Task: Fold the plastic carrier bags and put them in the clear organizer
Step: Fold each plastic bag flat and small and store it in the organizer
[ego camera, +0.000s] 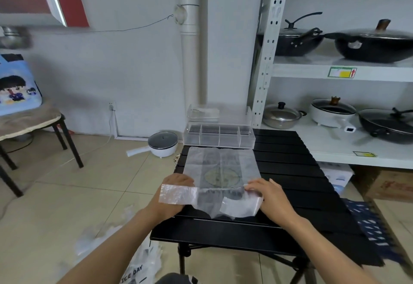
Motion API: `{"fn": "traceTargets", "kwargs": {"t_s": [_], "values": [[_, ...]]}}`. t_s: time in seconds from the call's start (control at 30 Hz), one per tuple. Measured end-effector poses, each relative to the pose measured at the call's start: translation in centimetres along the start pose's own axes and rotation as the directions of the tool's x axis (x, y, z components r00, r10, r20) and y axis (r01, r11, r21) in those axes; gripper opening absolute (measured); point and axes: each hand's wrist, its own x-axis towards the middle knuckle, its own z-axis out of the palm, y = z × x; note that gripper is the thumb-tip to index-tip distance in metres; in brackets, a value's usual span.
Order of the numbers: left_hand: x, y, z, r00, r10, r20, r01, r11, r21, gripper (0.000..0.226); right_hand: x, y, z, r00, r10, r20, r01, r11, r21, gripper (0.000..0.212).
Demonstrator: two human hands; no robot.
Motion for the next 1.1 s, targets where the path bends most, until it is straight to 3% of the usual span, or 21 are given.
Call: {"fn": "traceTargets", "kwargs": {"t_s": [0.07,0.1,0.17,0.2,0.3,0.4,0.47,0.57,0.67,0.77,0.9,1.0,1.1], "values": [[-0.5,1.4,-0.6,0.993,0.056,-0.103,-0.040,0.987,0.158,0.034,-0.1,-0.1,-0.1,0.999,0.033,-0.007,-0.033,0.999,-0.023,0.038],[-0.6,1.3,-0.7,0.993,0.055,-0.107,-0.038,0.987,0.158,0.036,0.2,-0.4,-0.4,0.999,0.033,-0.007,-0.033,0.999,-0.036,0.039],[-0.4,0.2,-0.4,0.993,0.025,0.119,-0.033,0.997,0.069,0.027,0.8,-0.7,-0.6,1.000,0.025,-0.005,-0.025,0.998,-0.064,0.041],[-0.4,-1.0,0.1,0.986,0.046,0.158,-0.066,0.990,0.125,0.020,0.9,-0.9,-0.8,1.000,0.026,0.004,-0.026,0.996,-0.087,0.043],[-0.1,-1.9,-0.2,0.988,0.044,0.146,-0.054,0.997,0.062,0.018,0.8,-0.8,-1.7,1.000,-0.008,0.003,0.009,0.990,-0.142,0.050],[0.3,-1.8,-0.9,0.988,0.050,0.147,-0.064,0.994,0.088,0.025,0.6,-1.1,-2.8,0.997,-0.076,-0.033,0.069,0.982,-0.175,0.037],[0.4,-2.3,-1.1,0.986,0.030,0.161,-0.048,0.993,0.110,0.033,0.3,-1.7,-3.5,0.998,-0.066,-0.006,0.063,0.971,-0.231,0.031],[0.6,-2.1,-2.0,0.984,0.085,0.158,-0.111,0.979,0.170,0.034,0.5,-2.4,-4.9,0.998,-0.024,0.056,0.040,0.954,-0.297,0.041],[0.7,-2.0,-2.6,0.978,0.139,0.154,-0.167,0.967,0.190,0.057,0.6,-3.0,-6.4,0.991,0.000,0.134,0.031,0.973,-0.227,0.050],[-0.3,-1.3,-2.9,0.950,0.210,0.231,-0.256,0.948,0.190,0.046,0.2,-3.7,-6.7,0.980,0.007,0.197,0.024,0.987,-0.156,0.032],[-1.4,-0.9,-2.8,0.922,0.197,0.334,-0.264,0.949,0.170,0.060,-0.9,-3.5,-6.0,0.994,-0.028,0.101,0.022,0.998,0.067,0.010],[-2.0,-0.7,-2.4,0.935,0.193,0.297,-0.252,0.952,0.174,0.049,-2.3,-2.5,-5.5,0.996,-0.070,0.051,0.054,0.961,0.272,0.015],[-2.7,-1.0,-1.8,0.927,0.190,0.322,-0.277,0.928,0.249,0.049,-3.9,-1.3,-5.2,0.988,-0.134,0.073,0.109,0.955,0.277,0.022]]}}
